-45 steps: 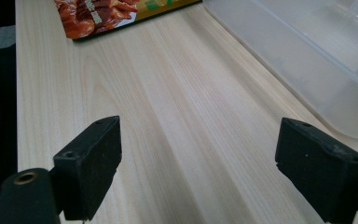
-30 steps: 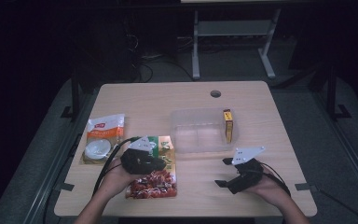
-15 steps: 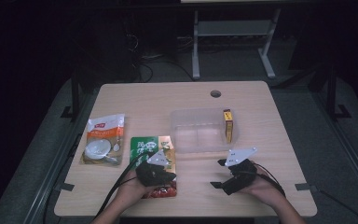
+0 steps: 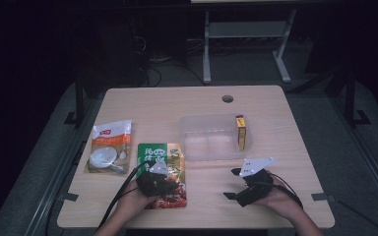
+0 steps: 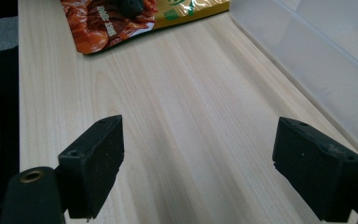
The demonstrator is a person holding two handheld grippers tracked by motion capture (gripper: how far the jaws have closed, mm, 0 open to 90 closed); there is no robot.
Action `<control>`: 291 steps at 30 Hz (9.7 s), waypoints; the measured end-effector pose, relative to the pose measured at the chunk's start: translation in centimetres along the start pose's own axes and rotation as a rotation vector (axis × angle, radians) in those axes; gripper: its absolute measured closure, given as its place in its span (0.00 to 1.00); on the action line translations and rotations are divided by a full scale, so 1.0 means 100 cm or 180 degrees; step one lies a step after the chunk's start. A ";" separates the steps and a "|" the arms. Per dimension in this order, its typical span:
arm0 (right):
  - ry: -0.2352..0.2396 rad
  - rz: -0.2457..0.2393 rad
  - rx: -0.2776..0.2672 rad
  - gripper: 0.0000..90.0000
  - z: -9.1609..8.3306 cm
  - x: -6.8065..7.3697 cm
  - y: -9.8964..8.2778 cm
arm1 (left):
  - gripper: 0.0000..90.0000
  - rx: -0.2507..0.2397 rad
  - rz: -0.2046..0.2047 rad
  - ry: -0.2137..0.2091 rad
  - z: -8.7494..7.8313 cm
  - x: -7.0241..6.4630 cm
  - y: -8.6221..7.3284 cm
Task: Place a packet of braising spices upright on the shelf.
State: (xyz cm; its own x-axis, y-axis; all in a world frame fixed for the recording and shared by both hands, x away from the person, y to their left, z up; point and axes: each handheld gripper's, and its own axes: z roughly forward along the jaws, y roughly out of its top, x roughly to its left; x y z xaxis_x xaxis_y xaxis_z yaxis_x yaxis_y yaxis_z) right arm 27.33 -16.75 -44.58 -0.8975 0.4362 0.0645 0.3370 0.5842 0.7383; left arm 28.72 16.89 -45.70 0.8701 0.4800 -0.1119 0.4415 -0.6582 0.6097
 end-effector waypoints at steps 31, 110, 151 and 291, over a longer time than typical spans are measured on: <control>-0.0040 0.0010 0.0006 0.18 -0.003 0.000 -0.003 | 1.00 0.0044 0.0169 -0.0121 0.028 -0.019 0.031; 0.0001 0.0018 0.0073 0.18 -0.001 -0.001 -0.006 | 0.14 -0.0246 -0.0674 0.0986 -0.040 0.087 -0.045; 0.0032 0.0026 0.0116 0.18 0.000 0.000 -0.005 | 0.91 -0.0094 -0.0837 0.1012 -0.040 0.084 -0.035; 0.0612 0.0410 -0.1162 1.00 -0.030 -0.020 0.076 | 0.42 -0.1188 -0.0308 0.0276 -0.069 0.014 0.009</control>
State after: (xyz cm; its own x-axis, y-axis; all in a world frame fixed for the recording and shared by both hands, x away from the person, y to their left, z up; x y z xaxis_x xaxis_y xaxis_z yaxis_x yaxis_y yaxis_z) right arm 30.86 -15.28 -37.05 -0.9030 0.3340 0.2703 0.3582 0.2377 0.9029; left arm 28.87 20.98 -39.86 0.7997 0.5870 -0.1258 0.3965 -0.3591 0.8449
